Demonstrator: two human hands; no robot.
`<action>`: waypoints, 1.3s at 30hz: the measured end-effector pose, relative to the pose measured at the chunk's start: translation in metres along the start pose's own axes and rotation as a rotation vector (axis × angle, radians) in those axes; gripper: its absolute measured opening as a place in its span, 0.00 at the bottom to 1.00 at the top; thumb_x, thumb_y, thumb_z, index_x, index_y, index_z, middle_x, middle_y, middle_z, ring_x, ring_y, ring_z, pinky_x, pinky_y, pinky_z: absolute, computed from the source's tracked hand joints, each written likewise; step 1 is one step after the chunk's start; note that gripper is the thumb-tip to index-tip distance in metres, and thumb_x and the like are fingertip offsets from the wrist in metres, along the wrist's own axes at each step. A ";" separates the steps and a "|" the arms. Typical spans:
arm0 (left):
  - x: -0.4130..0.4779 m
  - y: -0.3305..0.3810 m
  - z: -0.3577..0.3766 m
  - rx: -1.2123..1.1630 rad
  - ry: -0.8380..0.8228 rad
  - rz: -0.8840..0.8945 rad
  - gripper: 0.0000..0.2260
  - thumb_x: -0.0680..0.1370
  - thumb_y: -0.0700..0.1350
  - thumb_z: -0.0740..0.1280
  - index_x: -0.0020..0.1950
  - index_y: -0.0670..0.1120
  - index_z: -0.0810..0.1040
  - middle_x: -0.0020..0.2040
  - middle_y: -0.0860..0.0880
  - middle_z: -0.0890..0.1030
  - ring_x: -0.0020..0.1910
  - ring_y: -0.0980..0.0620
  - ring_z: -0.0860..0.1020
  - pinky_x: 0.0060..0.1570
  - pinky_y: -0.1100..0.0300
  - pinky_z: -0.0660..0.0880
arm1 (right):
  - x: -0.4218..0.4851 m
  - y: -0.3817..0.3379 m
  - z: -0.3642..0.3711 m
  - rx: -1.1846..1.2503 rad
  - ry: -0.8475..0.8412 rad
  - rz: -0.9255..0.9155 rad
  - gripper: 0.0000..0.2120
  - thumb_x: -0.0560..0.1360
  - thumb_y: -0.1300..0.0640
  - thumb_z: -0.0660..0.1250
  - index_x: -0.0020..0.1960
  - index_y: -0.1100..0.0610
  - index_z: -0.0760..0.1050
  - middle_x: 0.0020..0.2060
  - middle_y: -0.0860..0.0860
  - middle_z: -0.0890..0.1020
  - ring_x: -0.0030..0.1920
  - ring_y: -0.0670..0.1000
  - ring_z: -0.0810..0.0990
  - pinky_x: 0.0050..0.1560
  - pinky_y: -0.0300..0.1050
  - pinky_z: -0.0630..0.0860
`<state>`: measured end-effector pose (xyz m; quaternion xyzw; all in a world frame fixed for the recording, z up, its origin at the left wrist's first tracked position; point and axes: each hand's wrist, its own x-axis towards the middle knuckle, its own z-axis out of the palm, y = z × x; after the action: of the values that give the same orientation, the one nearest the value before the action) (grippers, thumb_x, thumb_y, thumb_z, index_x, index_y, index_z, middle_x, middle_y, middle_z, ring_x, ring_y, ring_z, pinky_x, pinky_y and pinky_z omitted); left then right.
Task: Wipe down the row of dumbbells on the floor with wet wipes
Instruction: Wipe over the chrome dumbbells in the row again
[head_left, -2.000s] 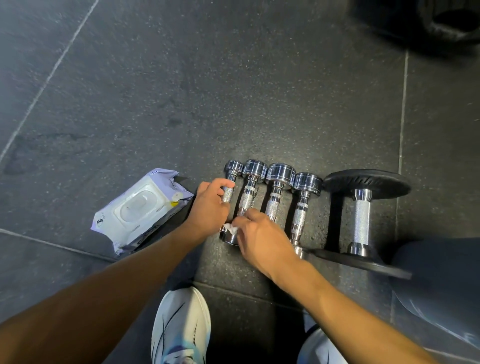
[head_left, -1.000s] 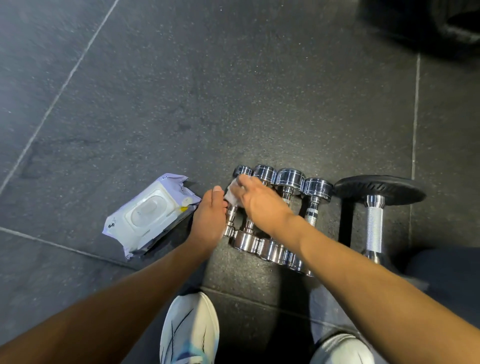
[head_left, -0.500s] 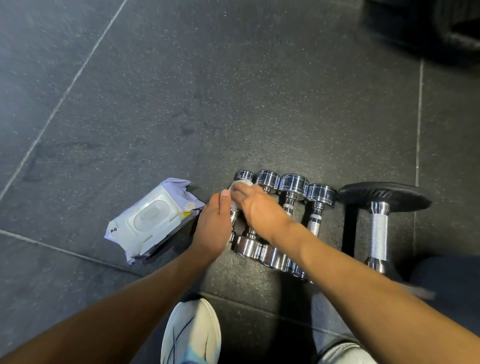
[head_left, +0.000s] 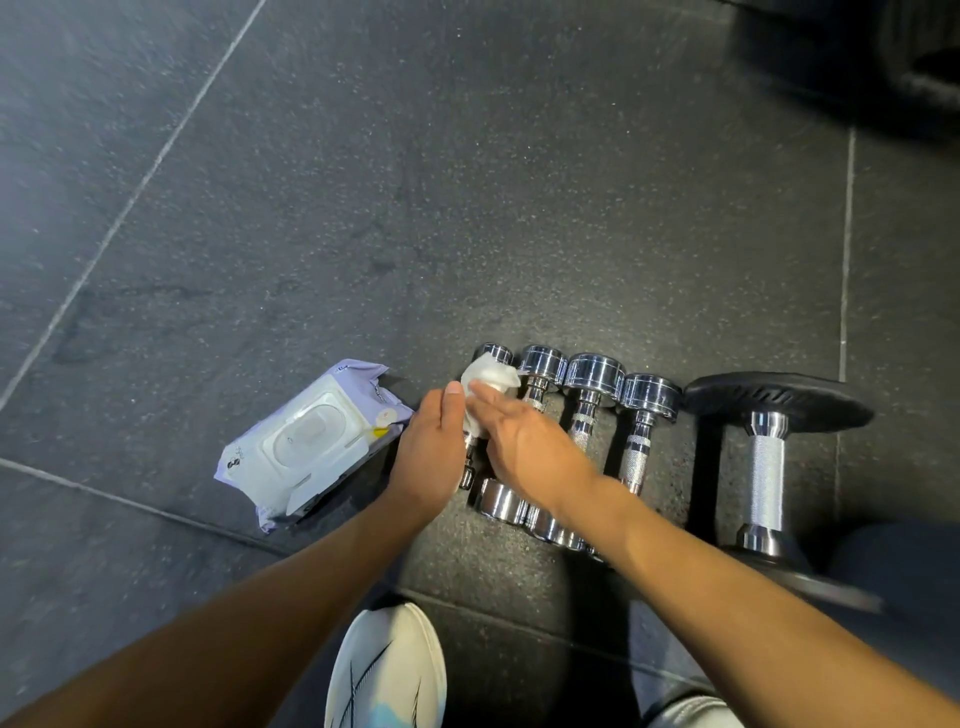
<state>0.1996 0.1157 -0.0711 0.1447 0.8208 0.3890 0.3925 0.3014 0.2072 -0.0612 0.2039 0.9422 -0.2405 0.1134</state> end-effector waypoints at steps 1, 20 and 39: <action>0.001 0.000 0.000 -0.013 0.002 -0.007 0.19 0.86 0.56 0.52 0.58 0.45 0.75 0.54 0.45 0.81 0.57 0.44 0.78 0.61 0.49 0.71 | -0.004 -0.002 0.005 0.014 0.000 -0.013 0.31 0.79 0.65 0.61 0.81 0.56 0.58 0.81 0.50 0.57 0.74 0.52 0.70 0.67 0.41 0.70; 0.011 0.002 -0.010 -0.100 -0.001 -0.116 0.27 0.86 0.61 0.50 0.68 0.43 0.77 0.61 0.46 0.80 0.62 0.46 0.76 0.67 0.49 0.70 | -0.010 -0.051 -0.003 -0.139 -0.163 0.005 0.13 0.80 0.58 0.59 0.60 0.59 0.76 0.56 0.56 0.82 0.51 0.60 0.82 0.47 0.49 0.64; 0.016 0.009 -0.005 -0.124 0.054 0.010 0.19 0.86 0.57 0.52 0.64 0.47 0.76 0.58 0.47 0.82 0.60 0.46 0.79 0.67 0.44 0.72 | 0.036 -0.019 -0.021 0.165 -0.069 0.117 0.19 0.74 0.52 0.59 0.62 0.59 0.75 0.54 0.57 0.82 0.54 0.61 0.79 0.58 0.55 0.78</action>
<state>0.1847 0.1274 -0.0703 0.1135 0.8046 0.4450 0.3764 0.2589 0.2145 -0.0462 0.2590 0.9011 -0.3173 0.1425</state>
